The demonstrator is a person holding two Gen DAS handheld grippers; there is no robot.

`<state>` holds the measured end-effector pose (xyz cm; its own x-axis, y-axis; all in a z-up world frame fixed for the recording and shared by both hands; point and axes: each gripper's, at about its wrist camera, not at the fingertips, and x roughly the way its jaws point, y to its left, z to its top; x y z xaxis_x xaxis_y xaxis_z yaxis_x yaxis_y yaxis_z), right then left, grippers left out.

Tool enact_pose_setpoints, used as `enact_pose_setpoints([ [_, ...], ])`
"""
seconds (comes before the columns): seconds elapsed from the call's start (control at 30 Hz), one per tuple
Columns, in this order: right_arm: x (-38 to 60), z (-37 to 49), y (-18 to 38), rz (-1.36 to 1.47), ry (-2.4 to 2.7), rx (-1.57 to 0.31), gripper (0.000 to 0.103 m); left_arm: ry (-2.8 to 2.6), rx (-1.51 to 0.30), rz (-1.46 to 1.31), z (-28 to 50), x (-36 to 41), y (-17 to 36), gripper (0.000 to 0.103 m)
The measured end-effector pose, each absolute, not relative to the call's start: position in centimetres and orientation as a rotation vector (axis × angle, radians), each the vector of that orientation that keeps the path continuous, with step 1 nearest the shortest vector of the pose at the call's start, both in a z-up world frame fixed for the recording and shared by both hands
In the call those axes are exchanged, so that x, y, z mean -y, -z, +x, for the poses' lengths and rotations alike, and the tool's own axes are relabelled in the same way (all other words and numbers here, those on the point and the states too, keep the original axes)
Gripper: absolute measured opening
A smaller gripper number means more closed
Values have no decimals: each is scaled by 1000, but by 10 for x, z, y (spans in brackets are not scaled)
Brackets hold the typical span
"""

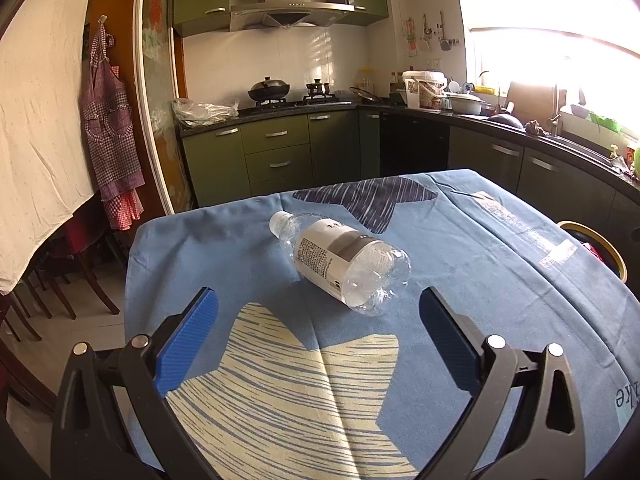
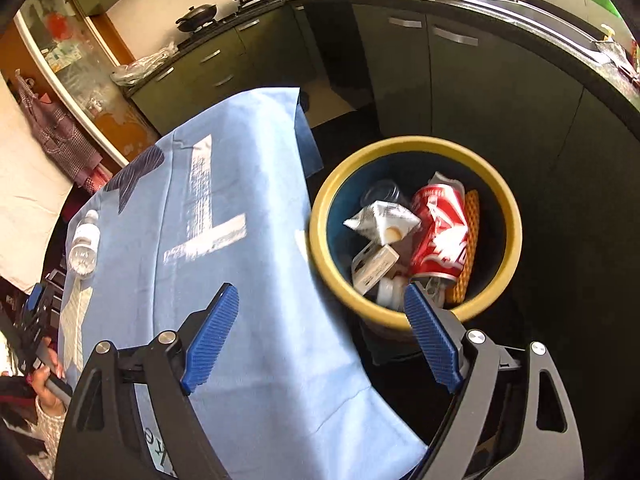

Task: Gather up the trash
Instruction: 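Carry the white wrapper over the bin and release it with the right gripper, then grasp the clear water bottle with the left gripper and lift it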

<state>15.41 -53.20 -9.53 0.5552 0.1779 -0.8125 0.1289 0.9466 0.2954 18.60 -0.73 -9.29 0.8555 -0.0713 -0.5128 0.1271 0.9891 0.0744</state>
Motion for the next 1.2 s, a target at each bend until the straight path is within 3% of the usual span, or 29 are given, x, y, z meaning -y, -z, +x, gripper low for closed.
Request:
enact_pose_setpoints([
  [0.27, 514, 123, 122, 360, -79, -985, 85, 94, -679, 130, 214, 36, 84, 96],
  [0.5, 516, 113, 128, 359, -136, -950, 87, 27, -891, -16, 273, 49, 65, 96],
  [0.87, 533, 88, 132, 417, -179, -890, 90, -213, -1231, -237, 344, 23, 112, 96],
  [1.2, 539, 81, 146, 455, -196, -889, 90, -277, -1268, -254, 362, 18, 124, 95],
])
